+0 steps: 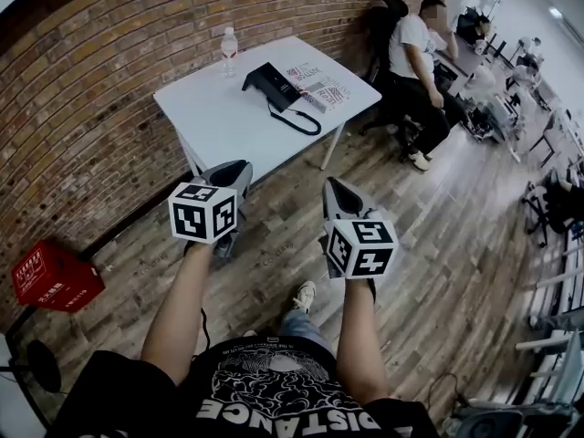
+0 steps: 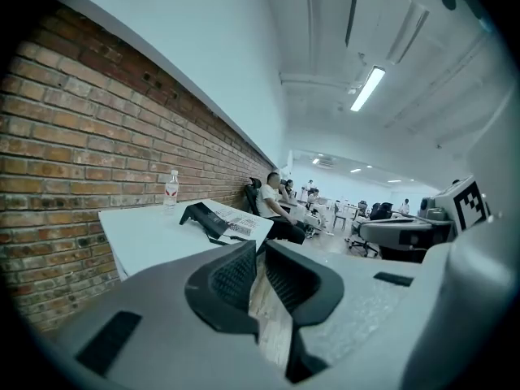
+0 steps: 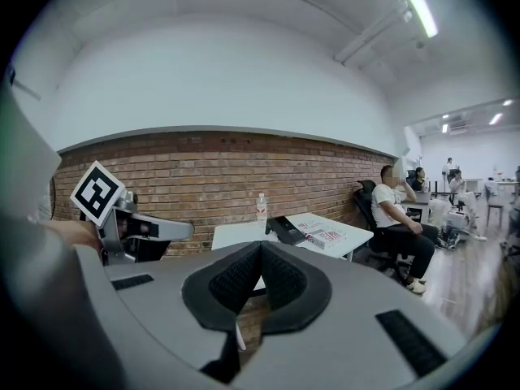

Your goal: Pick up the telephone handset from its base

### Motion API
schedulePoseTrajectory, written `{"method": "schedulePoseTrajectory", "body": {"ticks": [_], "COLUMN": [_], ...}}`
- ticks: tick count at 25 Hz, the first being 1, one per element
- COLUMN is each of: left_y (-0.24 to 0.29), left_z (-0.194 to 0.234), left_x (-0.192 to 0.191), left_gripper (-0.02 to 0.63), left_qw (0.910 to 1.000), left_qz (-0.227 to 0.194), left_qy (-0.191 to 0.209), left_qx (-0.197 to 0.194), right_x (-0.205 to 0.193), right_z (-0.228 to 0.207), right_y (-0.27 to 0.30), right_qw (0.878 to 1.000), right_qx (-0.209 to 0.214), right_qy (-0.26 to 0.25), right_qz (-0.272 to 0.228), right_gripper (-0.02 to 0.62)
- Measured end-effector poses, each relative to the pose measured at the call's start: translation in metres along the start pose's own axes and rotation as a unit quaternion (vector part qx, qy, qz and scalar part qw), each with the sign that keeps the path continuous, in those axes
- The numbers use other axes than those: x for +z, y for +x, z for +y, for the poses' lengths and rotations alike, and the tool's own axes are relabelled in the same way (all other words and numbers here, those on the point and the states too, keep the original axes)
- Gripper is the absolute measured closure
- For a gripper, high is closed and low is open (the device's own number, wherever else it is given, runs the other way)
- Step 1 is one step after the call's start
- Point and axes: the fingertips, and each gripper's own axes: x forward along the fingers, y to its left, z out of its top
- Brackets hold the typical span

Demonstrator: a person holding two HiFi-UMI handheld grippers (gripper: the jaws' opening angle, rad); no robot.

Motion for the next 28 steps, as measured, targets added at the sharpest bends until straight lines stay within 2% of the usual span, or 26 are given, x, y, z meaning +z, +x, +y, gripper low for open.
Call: {"method": "schedulePoseTrajectory", "body": {"ticks": [9, 14, 23, 28], "left_y": [0.094, 0.141, 0.203, 0.227], "left_z": [0.008, 0.007, 0.013, 0.020], "left_x": [0.019, 0.035, 0.053, 0.053], "left_gripper": [0.555, 0.527, 0.509, 0.495], "left_qw": [0.9996, 0.9988, 0.9960, 0.9949], "left_qz": [0.007, 0.007, -0.004, -0.001], "left_qy": [-0.014, -0.036, -0.063, -0.080], "left_qx": [0.023, 0.033, 0.063, 0.061], "right_x": [0.012, 0.025, 0.040, 0.047], "right_z": [-0.079, -0.118, -0.163, -0.180], "right_y": [0.066, 0.098, 0.141, 0.159], "right_qw": [0.999, 0.998, 0.994, 0.991], "right_qx": [0.032, 0.056, 0.111, 0.130], "right_qy": [0.003, 0.002, -0.014, -0.020], "right_qz": [0.006, 0.010, 0.007, 0.000], "right_gripper": [0.597, 0.597, 0.597, 0.597]}}
